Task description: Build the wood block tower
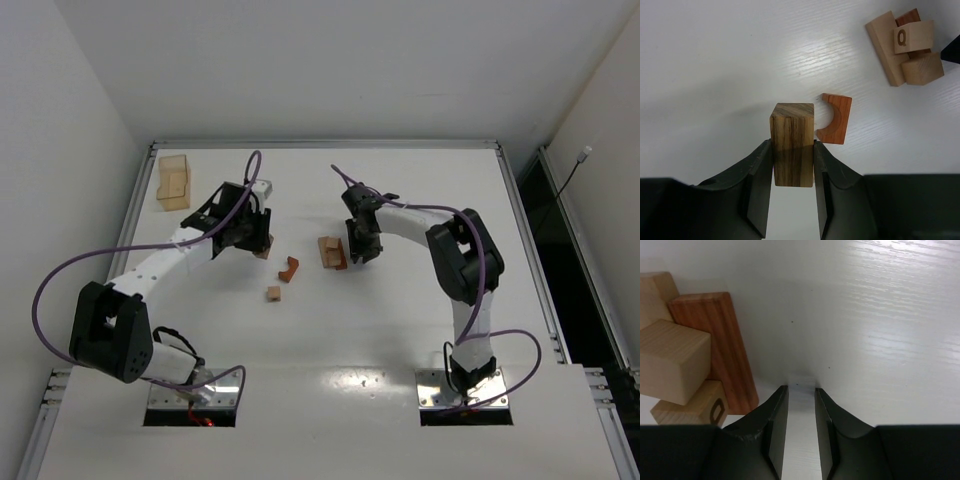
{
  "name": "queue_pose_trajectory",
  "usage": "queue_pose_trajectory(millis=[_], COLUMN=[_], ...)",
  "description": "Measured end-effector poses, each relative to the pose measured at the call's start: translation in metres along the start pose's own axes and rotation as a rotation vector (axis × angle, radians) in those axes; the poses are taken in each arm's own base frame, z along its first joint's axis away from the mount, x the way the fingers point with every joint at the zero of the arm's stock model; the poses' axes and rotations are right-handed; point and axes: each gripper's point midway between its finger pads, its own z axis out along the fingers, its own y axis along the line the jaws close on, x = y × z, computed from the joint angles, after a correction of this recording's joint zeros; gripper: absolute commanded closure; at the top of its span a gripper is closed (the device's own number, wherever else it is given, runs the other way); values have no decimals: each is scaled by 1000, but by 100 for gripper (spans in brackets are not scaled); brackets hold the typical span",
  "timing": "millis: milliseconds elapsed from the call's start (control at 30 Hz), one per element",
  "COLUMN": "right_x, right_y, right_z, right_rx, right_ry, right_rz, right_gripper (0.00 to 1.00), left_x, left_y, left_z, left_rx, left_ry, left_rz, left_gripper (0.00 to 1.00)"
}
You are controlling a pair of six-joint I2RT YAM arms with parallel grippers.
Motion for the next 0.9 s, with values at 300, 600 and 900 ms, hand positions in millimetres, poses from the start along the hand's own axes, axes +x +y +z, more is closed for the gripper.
queue_pose_trajectory(millis=[300,600,900], right_x=[-3,-2,3], right_y=[15,24,33], right_z=[2,1,0], right_rx=[-35,-65,-81], right_ry=[8,16,23], right_rz=[4,4,-13], right_gripper=[69,61,68], left_x=[1,3,4], left_y=[2,6,7], left_z=[1,5,6], left_rx=[6,2,1], left_ry=[7,19,24], left_rz=[-11,-25,-38], left_gripper=[100,100,100])
